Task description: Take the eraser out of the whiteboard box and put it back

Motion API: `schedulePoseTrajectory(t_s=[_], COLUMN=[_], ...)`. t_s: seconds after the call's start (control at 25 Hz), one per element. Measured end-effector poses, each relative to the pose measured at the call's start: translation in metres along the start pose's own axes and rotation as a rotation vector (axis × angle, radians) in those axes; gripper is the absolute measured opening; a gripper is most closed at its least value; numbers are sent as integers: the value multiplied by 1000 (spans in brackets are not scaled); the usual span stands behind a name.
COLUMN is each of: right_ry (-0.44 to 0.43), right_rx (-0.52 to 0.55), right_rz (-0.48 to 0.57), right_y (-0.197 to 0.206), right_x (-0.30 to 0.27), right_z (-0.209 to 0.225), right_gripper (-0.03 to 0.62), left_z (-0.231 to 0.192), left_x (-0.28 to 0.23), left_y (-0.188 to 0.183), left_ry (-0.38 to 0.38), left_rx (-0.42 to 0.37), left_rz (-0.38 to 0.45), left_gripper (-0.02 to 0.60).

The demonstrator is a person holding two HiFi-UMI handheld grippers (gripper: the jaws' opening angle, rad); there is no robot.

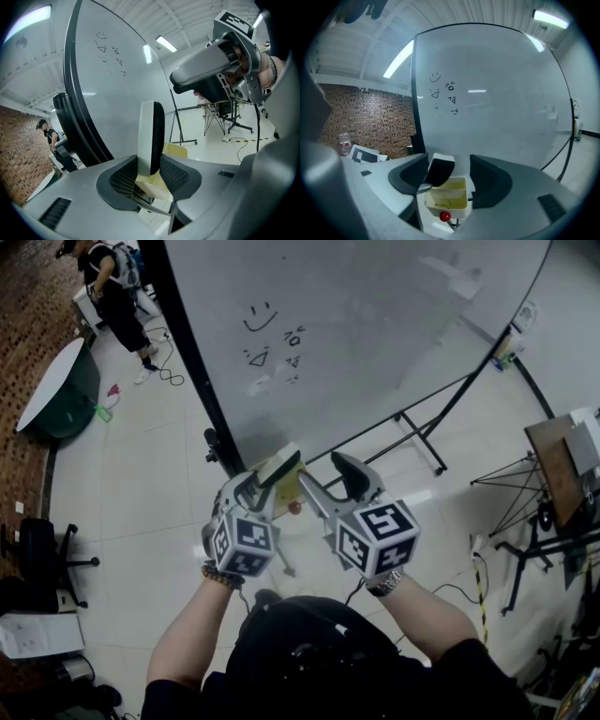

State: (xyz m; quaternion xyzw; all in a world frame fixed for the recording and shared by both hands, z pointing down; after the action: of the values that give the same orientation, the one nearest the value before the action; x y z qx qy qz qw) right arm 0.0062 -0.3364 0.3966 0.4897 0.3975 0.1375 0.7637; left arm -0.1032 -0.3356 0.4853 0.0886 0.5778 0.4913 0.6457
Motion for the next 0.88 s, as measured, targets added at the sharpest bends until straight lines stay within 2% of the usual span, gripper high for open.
schedulePoseTrajectory(t_s=[0.6,0.88], right_ry=[-2,-10], right_rx=[-9,-16], right_rz=[-23,-24], right_y=[1,1], right_x=[-14,-21], right_z=[9,12], right_gripper=[313,313], left_z=[-1,-4], left_x=[-15,-25], left_y=[0,5], left_ry=[5,-44], left_rx=[-6,-34], left_rz=[-56,-63], left_gripper=[144,175])
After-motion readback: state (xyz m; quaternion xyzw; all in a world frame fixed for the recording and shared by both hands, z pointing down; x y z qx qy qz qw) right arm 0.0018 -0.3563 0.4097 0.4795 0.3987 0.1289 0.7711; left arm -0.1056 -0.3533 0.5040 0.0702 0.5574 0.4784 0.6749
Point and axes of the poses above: the fingertips, and each gripper's own axes: x backward along the fingers, z to its right, y out of its underside, the point moved 2 cm from there along x, backward along the fingers, and after that the axes turned 13 degrees about -z, right-handed, at the moved point
